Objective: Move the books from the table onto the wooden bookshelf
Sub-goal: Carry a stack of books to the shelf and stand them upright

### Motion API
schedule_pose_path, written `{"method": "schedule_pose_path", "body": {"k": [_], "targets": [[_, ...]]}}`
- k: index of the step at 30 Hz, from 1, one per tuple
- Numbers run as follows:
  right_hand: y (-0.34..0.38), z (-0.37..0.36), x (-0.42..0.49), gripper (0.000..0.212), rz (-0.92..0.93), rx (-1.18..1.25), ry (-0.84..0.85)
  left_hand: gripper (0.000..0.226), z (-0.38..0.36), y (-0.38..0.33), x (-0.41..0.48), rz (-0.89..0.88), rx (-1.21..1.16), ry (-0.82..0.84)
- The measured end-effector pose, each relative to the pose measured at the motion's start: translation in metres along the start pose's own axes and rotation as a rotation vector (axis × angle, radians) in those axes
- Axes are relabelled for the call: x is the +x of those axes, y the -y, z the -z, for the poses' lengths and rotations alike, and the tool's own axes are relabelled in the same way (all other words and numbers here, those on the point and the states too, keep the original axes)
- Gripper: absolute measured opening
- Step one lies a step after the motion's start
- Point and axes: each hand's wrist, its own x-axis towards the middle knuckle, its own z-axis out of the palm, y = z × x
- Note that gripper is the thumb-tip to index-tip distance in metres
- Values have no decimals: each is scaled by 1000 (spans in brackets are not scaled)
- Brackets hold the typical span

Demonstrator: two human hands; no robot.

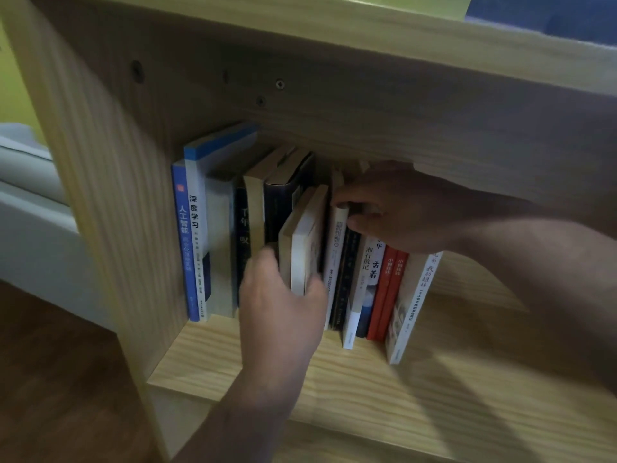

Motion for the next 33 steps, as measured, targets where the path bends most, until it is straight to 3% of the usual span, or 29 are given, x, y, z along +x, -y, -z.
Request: {"method": "schedule_pose_path", "body": {"k": [5, 13, 19, 24, 27, 29, 30, 31, 33], "targets": [[8, -1, 4, 33, 4, -17, -7, 24, 5, 6, 0, 55, 0, 28], [16, -5, 13, 35, -30, -21, -3, 42, 66, 16, -27, 134, -348, 105], [36, -10, 25, 34, -18, 5, -17, 44, 109, 33, -27, 145, -410, 21], [55, -6, 20, 10, 0, 53, -192, 37, 126, 35, -18, 266, -576, 47], [67, -20, -10, 27, 33, -72, -494, 38, 126, 30, -14, 350, -767, 111], [77, -41, -44, 38, -29, 33, -648, 45, 122, 26, -13, 471, -918, 162], [82, -53, -61, 40, -82, 158, -641, 46, 119, 25, -13, 531, -969, 178], [86, -62, -77, 44, -159, 349, -544, 48, 114, 22, -15, 583, -1019, 211], [88, -74, -96, 49, -249, 829, -189, 52, 101, 13, -21, 637, -1086, 265]]}}
